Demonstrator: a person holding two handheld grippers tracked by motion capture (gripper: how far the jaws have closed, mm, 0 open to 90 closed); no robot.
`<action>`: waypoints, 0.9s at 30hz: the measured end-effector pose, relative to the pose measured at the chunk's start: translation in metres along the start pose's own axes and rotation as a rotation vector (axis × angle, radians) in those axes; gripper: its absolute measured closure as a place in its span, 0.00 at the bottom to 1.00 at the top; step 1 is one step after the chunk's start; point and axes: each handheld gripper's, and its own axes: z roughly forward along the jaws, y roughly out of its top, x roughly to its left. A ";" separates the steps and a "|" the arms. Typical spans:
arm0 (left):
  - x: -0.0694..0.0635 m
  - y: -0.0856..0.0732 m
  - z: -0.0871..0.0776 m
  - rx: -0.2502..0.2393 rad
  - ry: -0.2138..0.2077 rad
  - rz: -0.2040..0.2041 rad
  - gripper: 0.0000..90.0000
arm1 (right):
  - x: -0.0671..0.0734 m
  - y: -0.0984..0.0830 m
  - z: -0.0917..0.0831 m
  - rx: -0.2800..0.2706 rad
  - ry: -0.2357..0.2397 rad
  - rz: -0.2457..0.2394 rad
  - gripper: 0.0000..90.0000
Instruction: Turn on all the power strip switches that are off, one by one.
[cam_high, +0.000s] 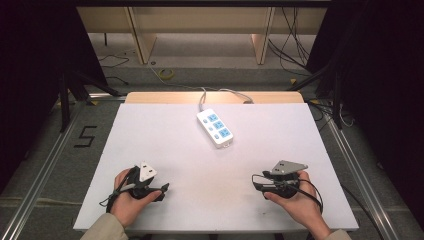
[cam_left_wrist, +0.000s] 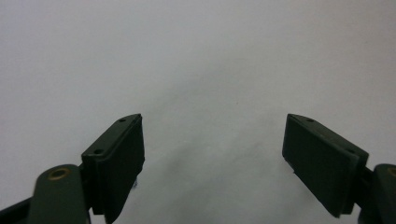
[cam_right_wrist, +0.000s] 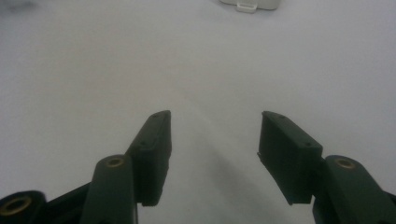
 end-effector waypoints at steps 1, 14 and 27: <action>0.000 0.000 0.000 0.002 0.000 0.000 0.23 | 0.000 0.001 0.000 0.002 -0.002 -0.003 0.55; -0.001 0.000 0.001 0.002 -0.001 0.001 0.24 | 0.006 0.024 0.008 0.009 -0.015 -0.068 0.82; -0.001 0.000 0.001 0.001 -0.002 -0.002 0.24 | 0.003 0.058 0.029 0.029 -0.017 -0.065 1.00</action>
